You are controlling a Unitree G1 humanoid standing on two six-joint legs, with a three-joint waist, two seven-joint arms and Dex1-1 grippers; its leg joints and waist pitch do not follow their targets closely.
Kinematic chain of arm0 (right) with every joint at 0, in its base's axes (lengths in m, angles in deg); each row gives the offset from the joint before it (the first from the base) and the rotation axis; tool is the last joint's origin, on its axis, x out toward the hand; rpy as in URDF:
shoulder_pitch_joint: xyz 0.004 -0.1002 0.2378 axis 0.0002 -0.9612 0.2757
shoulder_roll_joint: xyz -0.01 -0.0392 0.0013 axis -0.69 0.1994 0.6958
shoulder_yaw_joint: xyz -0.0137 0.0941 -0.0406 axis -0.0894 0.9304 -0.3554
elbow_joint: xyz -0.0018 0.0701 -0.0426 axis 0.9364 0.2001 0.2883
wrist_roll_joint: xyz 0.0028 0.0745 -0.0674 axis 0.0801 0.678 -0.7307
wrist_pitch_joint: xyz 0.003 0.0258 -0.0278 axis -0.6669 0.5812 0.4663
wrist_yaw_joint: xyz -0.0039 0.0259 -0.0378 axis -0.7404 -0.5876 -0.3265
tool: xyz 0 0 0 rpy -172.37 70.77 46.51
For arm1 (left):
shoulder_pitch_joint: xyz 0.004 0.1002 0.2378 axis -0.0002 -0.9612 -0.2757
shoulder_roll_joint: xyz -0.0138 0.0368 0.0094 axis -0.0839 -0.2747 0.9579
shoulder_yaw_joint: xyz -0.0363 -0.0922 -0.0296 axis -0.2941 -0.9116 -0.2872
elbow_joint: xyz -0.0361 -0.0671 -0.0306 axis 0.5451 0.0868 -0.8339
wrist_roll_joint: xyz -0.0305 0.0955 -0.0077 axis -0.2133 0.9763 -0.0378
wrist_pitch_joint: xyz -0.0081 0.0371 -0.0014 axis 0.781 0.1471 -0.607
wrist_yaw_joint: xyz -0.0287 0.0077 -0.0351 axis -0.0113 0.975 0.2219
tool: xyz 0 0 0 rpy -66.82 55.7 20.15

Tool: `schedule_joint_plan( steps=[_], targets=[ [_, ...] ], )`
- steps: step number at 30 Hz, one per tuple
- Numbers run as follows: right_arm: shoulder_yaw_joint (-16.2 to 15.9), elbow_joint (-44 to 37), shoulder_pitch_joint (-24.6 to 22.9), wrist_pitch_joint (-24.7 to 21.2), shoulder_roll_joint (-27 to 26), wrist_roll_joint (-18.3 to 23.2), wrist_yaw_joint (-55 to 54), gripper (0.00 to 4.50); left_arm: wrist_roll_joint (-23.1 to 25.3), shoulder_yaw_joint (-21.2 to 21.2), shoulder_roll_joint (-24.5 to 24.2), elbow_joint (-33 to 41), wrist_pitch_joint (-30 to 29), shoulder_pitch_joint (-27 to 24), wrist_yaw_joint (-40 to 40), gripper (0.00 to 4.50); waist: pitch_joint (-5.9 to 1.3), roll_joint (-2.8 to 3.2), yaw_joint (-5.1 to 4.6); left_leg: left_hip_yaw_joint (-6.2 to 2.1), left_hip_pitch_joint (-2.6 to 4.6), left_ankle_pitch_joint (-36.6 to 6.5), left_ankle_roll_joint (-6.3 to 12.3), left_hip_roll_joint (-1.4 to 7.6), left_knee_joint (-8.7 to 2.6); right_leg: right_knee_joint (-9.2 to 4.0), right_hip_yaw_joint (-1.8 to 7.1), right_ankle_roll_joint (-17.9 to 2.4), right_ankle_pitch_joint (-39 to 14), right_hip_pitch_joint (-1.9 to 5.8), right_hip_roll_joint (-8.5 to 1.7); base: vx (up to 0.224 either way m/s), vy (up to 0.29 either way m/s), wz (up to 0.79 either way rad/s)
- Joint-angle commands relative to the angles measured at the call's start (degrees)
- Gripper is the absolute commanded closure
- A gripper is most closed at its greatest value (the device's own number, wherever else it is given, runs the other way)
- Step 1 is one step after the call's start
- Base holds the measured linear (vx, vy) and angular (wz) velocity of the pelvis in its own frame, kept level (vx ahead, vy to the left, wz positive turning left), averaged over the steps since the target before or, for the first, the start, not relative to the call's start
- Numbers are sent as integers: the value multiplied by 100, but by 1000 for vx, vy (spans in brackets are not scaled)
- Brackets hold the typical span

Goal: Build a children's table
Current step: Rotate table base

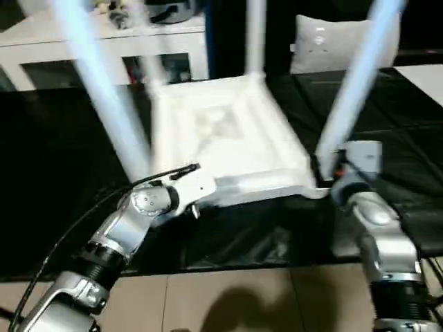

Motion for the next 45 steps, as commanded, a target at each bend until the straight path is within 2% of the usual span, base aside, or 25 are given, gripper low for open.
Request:
schedule_joint_plan(
  steps=[1, 4, 8, 11, 12, 14, 15, 16, 20, 22, 24, 25, 26, 27, 28, 31, 32, 33, 34, 35, 38, 39, 41, 44, 45],
  targets=[
    [402, 123, -76, -19, 177, -132, -312, 0, 127, -182, 31, -217, 44, 175, 358, 9, -393, -54, -68, 0, -15, -697, 195, 152, -413, -315, 297, -772, -1302, 333, -227, 0, 0, 0],
    [283, 81, -84, 25, 186, -92, -184, 0, 24, -217, 256, -287, 96, 212, 555, 9, -398, -76, -74, -8, -61, -593, 255, 139, -403, -308, 290, -750, -1262, 369, -245, 0, 0, 0],
    [50, 50, -133, 82, 216, -172, 23, 0, -236, -387, 519, -267, 71, 159, 638, 9, -408, -79, -84, 3, -91, -406, 382, 130, -367, -316, 279, -788, -1223, 364, -253, 0, 0, 0],
    [-28, -104, -220, 100, 154, 50, 328, 0, -447, -520, 627, -131, -21, 54, 635, 9, -398, -88, -105, 8, -100, -510, 471, 132, -369, -337, 267, -795, -1373, 367, -254, 0, 0, 0],
    [-40, -168, -250, 92, 119, 145, 421, 0, -522, -568, 657, -65, -52, 10, 636, 9, -390, -74, -115, -2, -93, -567, 484, 140, -378, -352, 259, -781, -1473, 356, -252, 0, 0, 0],
    [-98, -306, -326, 57, 104, 176, 446, 0, -816, -764, 781, 226, -122, -168, 623, 9, -380, -85, -151, -9, -110, -630, 482, 152, -389, -359, 252, -778, -1545, 366, -256, 0, 0, 0],
    [-111, -457, -414, 31, 75, 252, 500, 0, -1054, -928, 866, 564, -233, -389, 622, 9, -379, -66, -159, -6, -101, -671, 482, 167, -391, -368, 255, -786, -1598, 358, -259, 0, 0, 0],
    [-111, -457, -414, 31, 75, 252, 500, 0, -1054, -928, 866, 564, -233, -389, 622, 9, -371, -79, -166, -5, -109, -690, 498, 172, -395, -378, 255, -793, -1620, 354, -256, 0, 0, 0],
    [-198, -981, -757, -147, 62, 328, 685, 0, -1306, -1155, 848, 1260, -516, -910, 624, 9, -349, -71, -187, -1, -114, -827, 482, 169, -412, -401, 259, -688, -1824, 350, -238, 0, 0, 0],
    [-285, -1547, -1154, -461, 63, 504, 853, 0, -1398, -1239, 748, 1854, -666, -1392, 601, 9, -349, -30, -186, -17, -118, -826, 483, 192, -427, -390, 271, -628, -1788, 351, -228, 0, 0, 0],
    [-281, -1958, -1369, -834, -13, 705, 849, 0, -1510, -1339, 769, 2296, -773, -1720, 660, 9, -341, 57, -202, -24, -111, -916, 461, 193, -437, -402, 266, -627, -1787, 338, -211, 0, 0, 0],
    [-264, -2061, -1409, -911, -41, 760, 817, 0, -1555, -1364, 776, 2440, -863, -1810, 684, 9, -337, 22, -213, -17, -106, -960, 448, 200, -440, -421, 267, -629, -1796, 331, -203, 0, 0, 0],
    [-273, -2161, -1450, -1047, -23, 784, 805, 0, -1571, -1384, 774, 2546, -950, -1888, 706, 9, -303, 82, -203, -12, -86, -1226, 378, 175, -463, -457, 254, -572, -2144, 297, -195, 0, 0, 0],
    [-286, -2295, -1506, -1231, 2, 814, 790, 0, -1592, -1411, 770, 2687, -1064, -1994, 736, 9, -303, 82, -203, -12, -86, -1226, 378, 175, -463, -457, 254, -572, -2144, 297, -195, 0, 0, 0],
    [-295, -2371, -1539, -1337, 17, 831, 782, 0, -1603, -1426, 768, 2766, -1127, -2055, 753, 9, -271, 46, -217, -17, -67, -1476, 298, 177, -480, -506, 255, -454, -2458, 291, -187, 0, 0, 0],
    [-476, -2864, -1898, -1918, 310, 1005, 1080, 0, -1698, -1690, 800, 3231, -1556, -2501, 956, 9, -235, 53, -230, -20, -56, -1671, 238, 140, -481, -562, 239, -216, -2958, 287, -190, 0, 0, 0],
    [-522, -2986, -1976, -1974, 372, 1070, 1206, 0, -1714, -1714, 760, 3349, -1641, -2628, 955, 9, -232, 34, -255, -26, -67, -1743, 230, 112, -472, -610, 218, -35, -3268, 265, -187, 0, 0, 0],
    [-542, -3034, -2006, -1992, 397, 1099, 1260, 0, -1720, -1720, 741, 3396, -1675, -2683, 950, 9, -232, 34, -255, -26, -67, -1743, 230, 112, -472, -610, 218, -35, -3268, 265, -187, 0, 0, 0],
    [-597, -3111, -2033, -2090, 495, 1143, 1396, 0, -1735, -1740, 700, 3531, -1733, -2823, 953, 9, -236, 33, -278, -38, -80, -1721, 236, 89, -463, -639, 206, 95, -3413, 246, -175, 0, 0, 0],
    [-632, -3150, -2046, -2150, 571, 1168, 1496, 0, -1755, -1762, 687, 3634, -1776, -2930, 969, 9, -230, 22, -296, -59, -112, -1696, 247, 105, -478, -629, 203, 115, -3367, 271, -182, 0, 0, 0],
    [-641, -3182, -2017, -2279, 644, 1157, 1543, 0, -1793, -1866, 775, 3853, -1925, -3093, 1174, 9, -214, 37, -367, -58, -103, -1798, 249, 82, -460, -673, 183, 185, -3544, 228, -160, 0, 0, 0],
    [-644, -3157, -1998, -2283, 656, 1124, 1527, 0, -1792, -1896, 827, 3905, -1964, -3127, 1256, 9, -221, 21, -378, -54, -94, -1792, 245, 77, -451, -683, 179, 193, -3562, 222, -159, 0, 0, 0],
    [-682, -3035, -1934, -2299, 693, 1105, 1497, 0, -1766, -1990, 1007, 4028, -1987, -3224, 1534, 9, -232, 29, -395, -79, -123, -1690, 261, 100, -458, -673, 177, 141, -3392, 250, -167, 0, 0, 0],
    [-722, -2959, -1926, -2280, 707, 1096, 1567, 0, -1802, -2059, 1119, 4079, -1974, -3306, 1679, 9, -242, 26, -403, -73, -127, -1621, 298, 97, -451, -668, 193, 104, -3256, 247, -156, 0, 0, 0],
    [-747, -2912, -1930, -2260, 722, 1110, 1629, 0, -1851, -2150, 1204, 4135, -1973, -3376, 1805, 9, -247, 7, -402, -72, -145, -1559, 315, 102, -451, -657, 198, 74, -3159, 260, -158, 0, 0, 0]
  ],
)
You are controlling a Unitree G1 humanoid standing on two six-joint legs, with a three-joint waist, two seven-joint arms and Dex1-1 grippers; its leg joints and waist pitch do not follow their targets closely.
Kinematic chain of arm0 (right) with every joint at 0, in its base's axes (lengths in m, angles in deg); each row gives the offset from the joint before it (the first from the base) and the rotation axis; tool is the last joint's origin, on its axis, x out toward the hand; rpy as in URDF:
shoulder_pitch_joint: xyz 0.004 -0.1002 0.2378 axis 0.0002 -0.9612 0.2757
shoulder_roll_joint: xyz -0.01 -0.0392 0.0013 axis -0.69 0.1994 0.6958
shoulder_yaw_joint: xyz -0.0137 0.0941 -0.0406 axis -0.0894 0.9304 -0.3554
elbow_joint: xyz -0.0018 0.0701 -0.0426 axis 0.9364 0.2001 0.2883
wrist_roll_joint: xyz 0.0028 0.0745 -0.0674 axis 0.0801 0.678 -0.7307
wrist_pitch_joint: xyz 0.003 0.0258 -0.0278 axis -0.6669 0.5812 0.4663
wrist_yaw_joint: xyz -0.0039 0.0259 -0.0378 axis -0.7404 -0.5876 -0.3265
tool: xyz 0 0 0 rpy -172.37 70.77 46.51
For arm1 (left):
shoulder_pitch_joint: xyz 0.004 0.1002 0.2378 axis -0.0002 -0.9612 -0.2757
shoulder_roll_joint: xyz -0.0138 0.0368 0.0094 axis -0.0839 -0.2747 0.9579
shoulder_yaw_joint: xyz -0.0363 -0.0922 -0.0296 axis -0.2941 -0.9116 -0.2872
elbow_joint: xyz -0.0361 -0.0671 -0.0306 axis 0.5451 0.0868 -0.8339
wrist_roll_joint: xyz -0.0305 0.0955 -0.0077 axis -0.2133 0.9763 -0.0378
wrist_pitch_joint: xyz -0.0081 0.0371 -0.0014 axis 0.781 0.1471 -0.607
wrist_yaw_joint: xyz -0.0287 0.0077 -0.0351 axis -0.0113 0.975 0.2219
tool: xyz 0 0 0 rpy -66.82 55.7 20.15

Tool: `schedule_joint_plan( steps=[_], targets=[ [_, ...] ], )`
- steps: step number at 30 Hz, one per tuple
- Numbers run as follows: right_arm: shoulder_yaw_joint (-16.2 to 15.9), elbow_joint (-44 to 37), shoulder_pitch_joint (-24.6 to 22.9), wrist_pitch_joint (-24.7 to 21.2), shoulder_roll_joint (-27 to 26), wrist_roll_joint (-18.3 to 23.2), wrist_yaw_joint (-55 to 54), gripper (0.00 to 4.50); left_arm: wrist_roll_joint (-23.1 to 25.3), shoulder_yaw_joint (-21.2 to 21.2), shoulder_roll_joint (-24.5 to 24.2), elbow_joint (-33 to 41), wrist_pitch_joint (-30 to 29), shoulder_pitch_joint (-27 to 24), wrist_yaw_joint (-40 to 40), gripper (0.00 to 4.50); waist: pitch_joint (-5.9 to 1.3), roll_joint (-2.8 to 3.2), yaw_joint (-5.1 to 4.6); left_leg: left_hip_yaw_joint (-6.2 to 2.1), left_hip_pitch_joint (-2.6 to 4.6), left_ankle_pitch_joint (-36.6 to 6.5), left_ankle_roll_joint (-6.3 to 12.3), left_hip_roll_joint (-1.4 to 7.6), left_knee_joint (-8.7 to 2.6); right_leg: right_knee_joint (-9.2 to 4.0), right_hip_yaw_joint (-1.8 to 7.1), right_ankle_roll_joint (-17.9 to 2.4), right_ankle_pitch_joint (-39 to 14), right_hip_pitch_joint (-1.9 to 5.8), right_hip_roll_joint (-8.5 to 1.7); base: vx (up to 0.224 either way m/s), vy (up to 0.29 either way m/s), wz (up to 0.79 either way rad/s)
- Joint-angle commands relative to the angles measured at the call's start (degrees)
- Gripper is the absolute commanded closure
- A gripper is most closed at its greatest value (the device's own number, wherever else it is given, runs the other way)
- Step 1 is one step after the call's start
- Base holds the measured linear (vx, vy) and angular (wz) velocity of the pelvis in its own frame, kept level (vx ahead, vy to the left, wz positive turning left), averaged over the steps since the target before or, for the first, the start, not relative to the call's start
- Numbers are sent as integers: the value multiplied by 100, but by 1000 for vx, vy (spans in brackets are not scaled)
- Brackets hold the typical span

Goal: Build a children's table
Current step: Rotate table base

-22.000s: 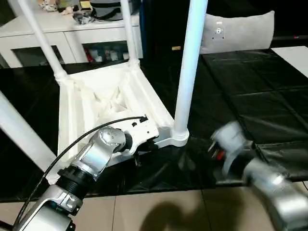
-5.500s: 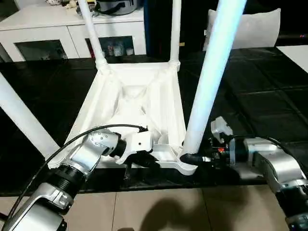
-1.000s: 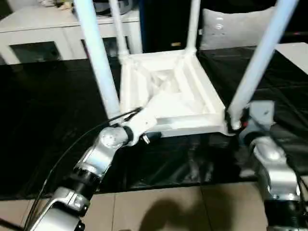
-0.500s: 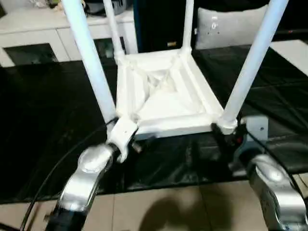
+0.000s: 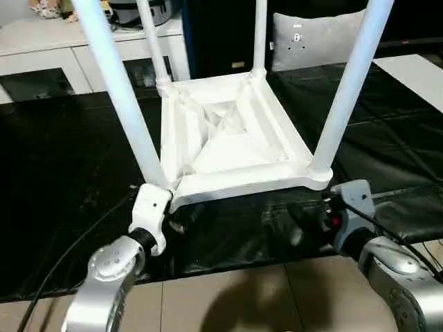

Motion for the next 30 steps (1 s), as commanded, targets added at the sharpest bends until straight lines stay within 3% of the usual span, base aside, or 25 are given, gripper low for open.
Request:
schedule_joint_plan(
  steps=[1, 4, 6, 7, 8, 9, 15, 20, 24, 25, 30],
  targets=[
    [-77, 52, 46, -14, 50, 18, 86, 0, -56, -322, 61, 134, -59, -119, 321, 9, -242, -104, 17, -32, -101, -1490, 313, 80, -435, -574, 198, -18, -3045, 255, -241, 0, 0, 0],
    [-102, 146, 41, 52, 61, -19, 127, 0, -125, -579, 218, 247, -105, -214, 607, 9, -242, -115, -4, -19, -121, -1348, 352, 84, -425, -565, 201, -75, -2927, 262, -234, 0, 0, 0],
    [-129, 256, 55, 123, 66, -53, 149, 0, -80, -617, 279, 314, -195, -274, 715, 9, -254, -181, 1, -10, -125, -1259, 380, 82, -415, -555, 204, -70, -2900, 270, -232, 0, 0, 0],
    [-137, 282, 66, 137, 71, -58, 157, 0, -67, -606, 273, 325, -206, -285, 721, 9, -247, -141, 18, -9, -114, -1227, 396, 84, -415, -557, 206, -78, -2927, 252, -234, 0, 0, 0],
    [-164, 360, 104, 170, 83, -76, 184, 0, -43, -592, 265, 353, -206, -320, 758, 9, -248, -164, 18, -9, -113, -1234, 403, 88, -414, -556, 202, -76, -2932, 250, -227, 0, 0, 0],
    [-177, 393, 124, 181, 88, -85, 198, 0, -39, -591, 267, 362, -192, -337, 780, 9, -254, -142, 33, -18, -107, -1206, 403, 100, -418, -544, 209, -101, -2873, 251, -228, 0, 0, 0],
    [-272, 460, 335, 441, 51, -110, 320, 0, -155, -814, 345, 234, 60, -403, 940, 9, -261, -157, 123, -15, -89, -1212, 363, 139, -441, -516, 238, -197, -2588, 259, -240, 0, 0, 0],
    [-370, 417, 469, 467, 24, -94, 372, 0, -65, -991, -36, -465, 481, -1, 826, 9, -283, -164, 169, -15, -77, -1066, 375, 125, -434, -471, 253, -225, -2278, 268, -225, 0, 0, 0],
    [-366, 550, 564, 298, -40, -108, 294, 0, -183, -1122, -419, -1038, 576, 652, 541, 9, -317, -134, 235, -21, -51, -833, 341, 146, -424, -389, 283, -438, -1798, 283, -241, 0, 0, 0],
    [-353, 616, 593, 262, -67, -105, 278, 0, -191, -1122, -497, -1227, 635, 823, 467, 9, -327, -135, 263, -8, -26, -827, 333, 129, -411, -374, 291, -466, -1763, 264, -234, 0, 0, 0],
    [-360, 866, 714, 154, -109, -106, 264, 0, -270, -1129, -656, -1966, 816, 1413, 282, 9, -306, -109, 269, -14, -29, -1108, 176, 132, -431, -385, 296, -461, -1986, 276, -256, 0, 0, 0]
  ],
)
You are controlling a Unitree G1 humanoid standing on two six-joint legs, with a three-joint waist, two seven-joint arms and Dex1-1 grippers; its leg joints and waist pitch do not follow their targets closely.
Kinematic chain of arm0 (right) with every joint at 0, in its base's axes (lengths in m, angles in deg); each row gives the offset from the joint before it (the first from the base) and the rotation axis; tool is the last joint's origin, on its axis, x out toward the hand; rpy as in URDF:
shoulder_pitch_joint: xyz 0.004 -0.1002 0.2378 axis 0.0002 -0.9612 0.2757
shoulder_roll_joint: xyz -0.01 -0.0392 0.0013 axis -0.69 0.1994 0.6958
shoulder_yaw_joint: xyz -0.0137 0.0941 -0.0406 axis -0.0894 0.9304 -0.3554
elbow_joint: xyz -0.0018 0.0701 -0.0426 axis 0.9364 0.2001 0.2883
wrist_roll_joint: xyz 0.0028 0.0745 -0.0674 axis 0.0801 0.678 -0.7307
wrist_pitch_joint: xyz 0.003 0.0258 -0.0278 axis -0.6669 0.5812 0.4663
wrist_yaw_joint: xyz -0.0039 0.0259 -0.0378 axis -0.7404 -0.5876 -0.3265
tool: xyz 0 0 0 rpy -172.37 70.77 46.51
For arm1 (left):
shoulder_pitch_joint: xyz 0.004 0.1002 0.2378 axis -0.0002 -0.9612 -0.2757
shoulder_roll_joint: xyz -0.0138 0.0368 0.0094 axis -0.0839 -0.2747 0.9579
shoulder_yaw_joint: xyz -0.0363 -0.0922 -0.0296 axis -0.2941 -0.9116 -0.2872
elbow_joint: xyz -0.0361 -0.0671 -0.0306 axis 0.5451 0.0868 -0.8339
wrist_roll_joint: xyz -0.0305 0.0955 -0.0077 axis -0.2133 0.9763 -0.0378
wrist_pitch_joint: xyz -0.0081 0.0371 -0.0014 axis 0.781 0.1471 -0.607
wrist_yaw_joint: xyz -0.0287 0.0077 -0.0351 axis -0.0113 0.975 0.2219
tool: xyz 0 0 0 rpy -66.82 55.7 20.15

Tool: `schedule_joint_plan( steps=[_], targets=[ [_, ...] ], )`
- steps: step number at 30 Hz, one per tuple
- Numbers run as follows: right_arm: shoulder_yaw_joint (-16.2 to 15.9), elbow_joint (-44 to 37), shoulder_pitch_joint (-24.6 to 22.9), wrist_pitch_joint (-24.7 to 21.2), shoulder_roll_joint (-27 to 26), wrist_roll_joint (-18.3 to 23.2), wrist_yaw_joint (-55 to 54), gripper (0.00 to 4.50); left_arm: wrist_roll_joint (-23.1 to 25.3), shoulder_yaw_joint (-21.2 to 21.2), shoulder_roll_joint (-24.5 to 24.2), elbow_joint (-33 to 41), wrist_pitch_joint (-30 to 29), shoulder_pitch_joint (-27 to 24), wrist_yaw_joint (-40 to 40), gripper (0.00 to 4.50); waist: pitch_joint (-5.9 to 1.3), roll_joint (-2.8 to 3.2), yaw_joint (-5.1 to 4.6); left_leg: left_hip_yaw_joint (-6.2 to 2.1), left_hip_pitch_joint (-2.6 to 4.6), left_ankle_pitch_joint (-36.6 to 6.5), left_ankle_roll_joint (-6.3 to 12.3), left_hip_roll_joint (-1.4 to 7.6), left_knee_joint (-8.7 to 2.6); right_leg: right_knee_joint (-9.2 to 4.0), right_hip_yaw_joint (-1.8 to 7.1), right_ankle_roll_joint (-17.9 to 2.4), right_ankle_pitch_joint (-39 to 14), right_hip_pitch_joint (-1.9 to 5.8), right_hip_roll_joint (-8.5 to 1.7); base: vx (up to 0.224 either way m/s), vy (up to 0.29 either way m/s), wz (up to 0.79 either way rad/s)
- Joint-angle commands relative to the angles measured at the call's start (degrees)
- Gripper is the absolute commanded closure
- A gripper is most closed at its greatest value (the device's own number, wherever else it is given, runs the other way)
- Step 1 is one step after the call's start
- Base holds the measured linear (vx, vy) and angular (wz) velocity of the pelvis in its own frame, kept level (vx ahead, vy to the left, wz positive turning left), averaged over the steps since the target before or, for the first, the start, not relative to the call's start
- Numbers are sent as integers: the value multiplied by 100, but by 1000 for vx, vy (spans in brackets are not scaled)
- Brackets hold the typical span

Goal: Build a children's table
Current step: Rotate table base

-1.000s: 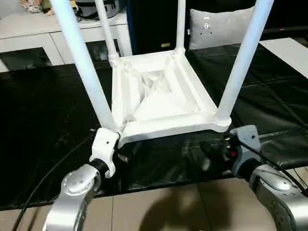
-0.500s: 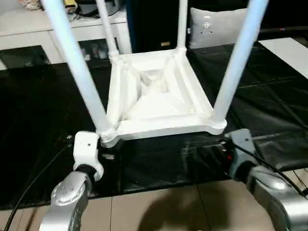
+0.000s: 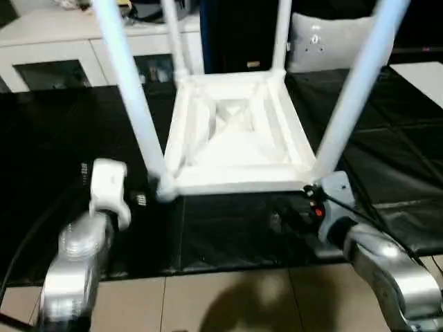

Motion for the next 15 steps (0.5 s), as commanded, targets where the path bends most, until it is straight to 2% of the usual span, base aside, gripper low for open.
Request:
schedule_joint_plan(
  steps=[1, 2, 3, 5, 6, 7, 8, 9, 10, 12, 13, 14, 15],
  targets=[
    [-32, 124, 83, -119, -28, 16, -16, 0, -111, -43, -74, -404, 106, 259, -145, 9, -304, -42, -12, -11, -24, -1102, 178, 109, -450, -427, 272, -444, -1989, 293, -272, 0, 0, 0],
    [-32, 124, 83, -119, -28, 16, -16, 0, -111, -43, -74, -404, 106, 259, -145, 9, -304, -42, -12, -11, -24, -1102, 178, 109, -450, -427, 272, -444, -1989, 293, -272, 0, 0, 0],
    [-21, 300, 197, -168, -71, 8, -62, 0, -184, 39, -152, -832, 263, 562, -494, 9, -294, -38, -21, -9, -23, -1145, 176, 95, -456, -458, 268, -421, -2114, 290, -280, 0, 0, 0],
    [1, 389, 251, -172, -90, -1, -89, 0, -234, 84, -185, -942, 302, 636, -694, 9, -322, -34, -29, -23, -11, -1117, 142, 108, -453, -417, 274, -455, -2037, 299, -287, 0, 0, 0],
    [25, 466, 300, -169, -103, -15, -114, 0, -294, 121, -215, -1026, 361, 694, -877, 9, -316, -81, -35, -21, -34, -1057, 150, 116, -461, -399, 283, -487, -1971, 317, -297, 0, 0, 0],
    [53, 540, 346, -174, -119, -22, -137, 0, -359, 150, -244, -1118, 407, 758, -1050, 9, -325, -68, -33, -15, -30, -1016, 146, 120, -455, -388, 292, -507, -1932, 315, -301, 0, 0, 0],
    [138, 833, 487, -165, -162, -32, -190, 0, -572, 225, -277, -1253, 438, 937, -1547, 9, -337, -142, -26, -1, -36, -872, 186, 103, -446, -364, 298, -548, -1906, 322, -316, 0, 0, 0],
    [164, 959, 544, -159, -174, -40, -207, 0, -657, 258, -288, -1301, 436, 1008, -1742, 9, -346, -106, -16, 11, -6, -793, 186, 116, -437, -365, 304, -631, -1835, 284, -312, 0, 0, 0],
    [175, 1078, 593, -146, -181, -51, -214, 0, -721, 299, -301, -1335, 429, 1066, -1914, 9, -341, -107, -19, 11, 3, -794, 171, 123, -437, -357, 304, -671, -1792, 282, -308, 0, 0, 0],
    [157, 1294, 680, -103, -176, -96, -215, 0, -794, 400, -330, -1373, 401, 1148, -2205, 9, -340, -168, -3, 27, 4, -687, 179, 148, -436, -306, 319, -813, -1517, 293, -309, 0, 0, 0],
    [128, 1548, 787, -20, -170, -151, -211, 0, -834, 506, -359, -1514, 371, 1270, -2507, 9, -347, -172, 15, 40, 11, -637, 194, 142, -432, -298, 325, -858, -1487, 292, -319, 0, 0, 0],
    [127, 1710, 858, 33, -190, -162, -209, 0, -807, 598, -381, -1613, 414, 1330, -2675, 9, -350, -150, 25, 46, 29, -632, 185, 146, -429, -307, 328, -873, -1476, 279, -315, 0, 0, 0],
    [131, 1933, 954, 115, -214, -177, -206, 0, -790, 734, -404, -1710, 444, 1391, -2929, 9, -349, -169, 27, 46, 33, -625, 169, 150, -432, -300, 331, -904, -1393, 284, -321, 0, 0, 0]
  ],
)
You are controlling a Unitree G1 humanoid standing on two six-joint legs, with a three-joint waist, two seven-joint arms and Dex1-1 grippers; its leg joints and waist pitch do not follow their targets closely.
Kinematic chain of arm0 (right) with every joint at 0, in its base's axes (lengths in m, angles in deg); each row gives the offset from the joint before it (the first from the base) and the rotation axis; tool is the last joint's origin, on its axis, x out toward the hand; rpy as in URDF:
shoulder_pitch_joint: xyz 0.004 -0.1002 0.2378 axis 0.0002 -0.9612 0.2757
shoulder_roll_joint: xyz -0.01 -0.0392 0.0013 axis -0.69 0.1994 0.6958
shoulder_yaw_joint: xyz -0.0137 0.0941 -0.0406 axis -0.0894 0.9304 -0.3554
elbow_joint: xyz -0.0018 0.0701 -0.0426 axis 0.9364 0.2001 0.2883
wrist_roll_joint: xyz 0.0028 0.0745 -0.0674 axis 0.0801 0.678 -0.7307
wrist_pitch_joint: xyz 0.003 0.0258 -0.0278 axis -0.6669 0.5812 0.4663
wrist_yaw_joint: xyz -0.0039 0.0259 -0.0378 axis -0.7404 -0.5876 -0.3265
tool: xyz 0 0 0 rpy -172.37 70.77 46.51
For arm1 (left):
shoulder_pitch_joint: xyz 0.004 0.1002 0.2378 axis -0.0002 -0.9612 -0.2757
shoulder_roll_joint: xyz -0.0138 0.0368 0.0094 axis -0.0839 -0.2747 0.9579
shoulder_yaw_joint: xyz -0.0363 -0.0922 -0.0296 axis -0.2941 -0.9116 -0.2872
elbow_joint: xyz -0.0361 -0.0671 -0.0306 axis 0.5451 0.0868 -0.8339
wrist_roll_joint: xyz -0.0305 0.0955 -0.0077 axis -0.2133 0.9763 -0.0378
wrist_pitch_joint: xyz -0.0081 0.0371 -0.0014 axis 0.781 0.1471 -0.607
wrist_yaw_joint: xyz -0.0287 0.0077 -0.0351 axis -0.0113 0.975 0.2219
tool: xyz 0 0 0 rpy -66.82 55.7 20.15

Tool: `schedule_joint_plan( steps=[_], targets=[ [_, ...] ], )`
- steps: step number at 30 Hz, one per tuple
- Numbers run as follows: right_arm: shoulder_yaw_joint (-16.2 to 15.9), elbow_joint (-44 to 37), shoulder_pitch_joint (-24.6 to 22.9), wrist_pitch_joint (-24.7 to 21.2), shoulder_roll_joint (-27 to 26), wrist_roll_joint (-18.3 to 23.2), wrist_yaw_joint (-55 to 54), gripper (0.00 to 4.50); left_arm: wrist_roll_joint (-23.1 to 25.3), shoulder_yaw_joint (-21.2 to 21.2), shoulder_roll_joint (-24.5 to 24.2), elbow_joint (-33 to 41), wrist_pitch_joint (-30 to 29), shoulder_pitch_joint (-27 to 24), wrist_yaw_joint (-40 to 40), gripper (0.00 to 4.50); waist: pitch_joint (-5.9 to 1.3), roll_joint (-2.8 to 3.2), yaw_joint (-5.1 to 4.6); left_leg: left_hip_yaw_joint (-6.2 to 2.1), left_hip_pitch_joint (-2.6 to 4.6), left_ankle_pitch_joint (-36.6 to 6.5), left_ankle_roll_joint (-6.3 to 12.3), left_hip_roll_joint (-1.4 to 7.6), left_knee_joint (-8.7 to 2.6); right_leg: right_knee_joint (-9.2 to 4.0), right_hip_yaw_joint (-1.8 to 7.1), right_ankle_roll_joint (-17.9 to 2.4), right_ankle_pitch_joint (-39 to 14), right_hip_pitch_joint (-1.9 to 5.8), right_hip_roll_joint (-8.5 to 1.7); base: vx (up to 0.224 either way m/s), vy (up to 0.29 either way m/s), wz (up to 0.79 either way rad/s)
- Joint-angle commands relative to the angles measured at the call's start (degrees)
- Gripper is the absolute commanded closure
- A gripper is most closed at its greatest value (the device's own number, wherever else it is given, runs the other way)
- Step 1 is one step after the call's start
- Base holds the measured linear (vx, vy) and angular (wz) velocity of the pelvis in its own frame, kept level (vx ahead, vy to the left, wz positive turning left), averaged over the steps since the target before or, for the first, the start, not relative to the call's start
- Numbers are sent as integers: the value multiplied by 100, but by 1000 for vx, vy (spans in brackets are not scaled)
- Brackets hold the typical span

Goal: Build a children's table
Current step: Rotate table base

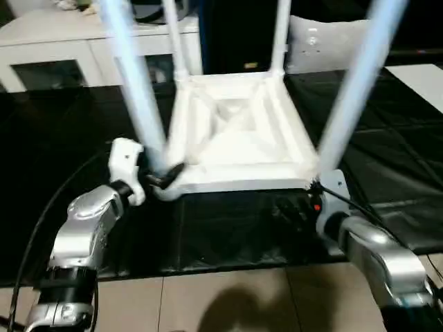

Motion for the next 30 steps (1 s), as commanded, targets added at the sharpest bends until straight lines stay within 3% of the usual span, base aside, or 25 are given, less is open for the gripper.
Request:
schedule_joint_plan(
  steps=[1, 6, 10, 16, 30],
  targets=[
    [-3, 294, 120, 148, -25, -63, -10, 0, -52, 312, -32, -95, 15, 126, -502, 9, -351, -71, -18, 18, 0, -644, 161, 155, -433, -308, 299, -884, -1370, 314, -317, 0, 0, 0],
    [114, 861, 343, 476, -36, -112, -6, 0, -504, 745, -132, 391, -513, 43, -1521, 9, -352, -93, -21, 40, 2, -671, 145, 170, -438, -288, 318, -964, -1480, 327, -354, 0, 0, 0],
    [126, 1032, 396, 694, -8, -126, 111, 0, -626, 1069, -109, 731, -754, 14, -1869, 9, -339, -132, -26, 54, -15, -606, 191, 166, -434, -284, 326, -991, -1487, 341, -338, 0, 0, 0],
    [-85, 1109, 390, 956, 33, -164, 349, 0, -744, 1417, 119, 1127, -965, 28, -2010, 9, -326, -145, -88, 55, -29, -651, 232, 158, -434, -325, 317, -890, -1788, 364, -330, 0, 0, 0],
    [-497, 1542, 756, 1510, -167, -405, 833, 0, -905, 2016, 554, 1708, -1442, 275, -2109, 9, -311, -151, -240, 57, -33, -683, 308, 152, -416, -328, 301, -1106, -1625, 373, -299, 0, 0, 0]
  ],
)
